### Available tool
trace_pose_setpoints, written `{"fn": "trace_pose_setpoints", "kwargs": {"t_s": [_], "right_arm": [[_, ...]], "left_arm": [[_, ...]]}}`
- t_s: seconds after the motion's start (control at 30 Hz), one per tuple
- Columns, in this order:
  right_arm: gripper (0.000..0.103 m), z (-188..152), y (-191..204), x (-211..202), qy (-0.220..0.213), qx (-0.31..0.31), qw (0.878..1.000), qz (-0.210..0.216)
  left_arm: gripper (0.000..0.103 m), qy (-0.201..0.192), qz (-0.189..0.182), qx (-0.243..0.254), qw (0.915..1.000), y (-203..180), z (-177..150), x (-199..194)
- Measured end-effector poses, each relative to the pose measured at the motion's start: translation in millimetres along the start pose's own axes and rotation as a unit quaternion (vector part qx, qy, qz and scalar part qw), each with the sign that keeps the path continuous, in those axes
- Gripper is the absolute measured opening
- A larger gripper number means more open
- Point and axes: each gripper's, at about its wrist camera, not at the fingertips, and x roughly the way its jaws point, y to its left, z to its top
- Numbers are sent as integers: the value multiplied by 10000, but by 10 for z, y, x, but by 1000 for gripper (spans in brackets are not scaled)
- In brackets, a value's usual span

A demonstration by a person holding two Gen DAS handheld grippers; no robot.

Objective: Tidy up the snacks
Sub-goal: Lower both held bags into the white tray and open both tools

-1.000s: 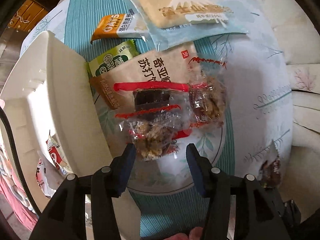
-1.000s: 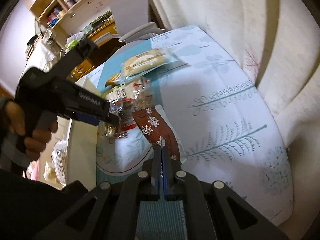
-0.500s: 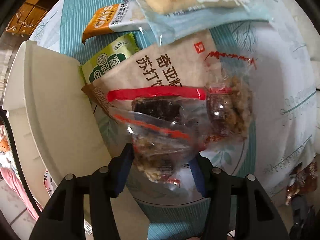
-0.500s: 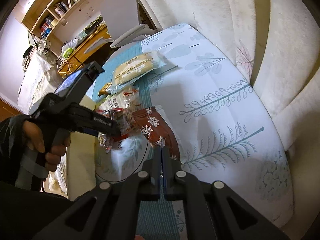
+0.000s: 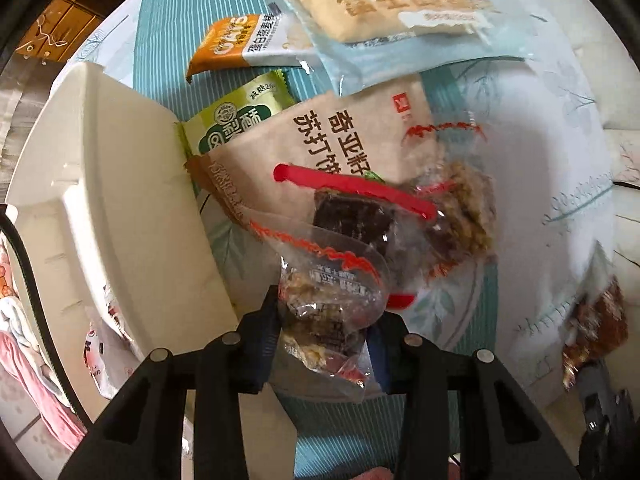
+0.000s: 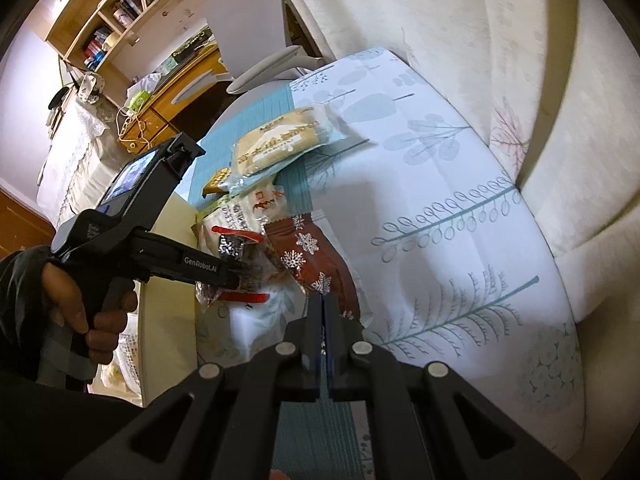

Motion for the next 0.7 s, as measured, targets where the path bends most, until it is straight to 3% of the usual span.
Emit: {"fn": "trace_pose_setpoints", "kwargs": {"t_s": [0.17, 0.37, 0.7], "right_arm": [[1, 11, 116, 14, 117, -10, 9999, -23], [1, -34, 365, -53, 159, -167, 9997, -46], [1, -258, 990, -268, -162, -174, 9997, -32]], "left_arm": [[37, -167, -285, 71, 9994, 97, -137, -244], [37, -597, -707, 306, 9952, 135, -539, -618], [37, -1529, -1481, 770, 9740, 728, -1109, -1167]]}}
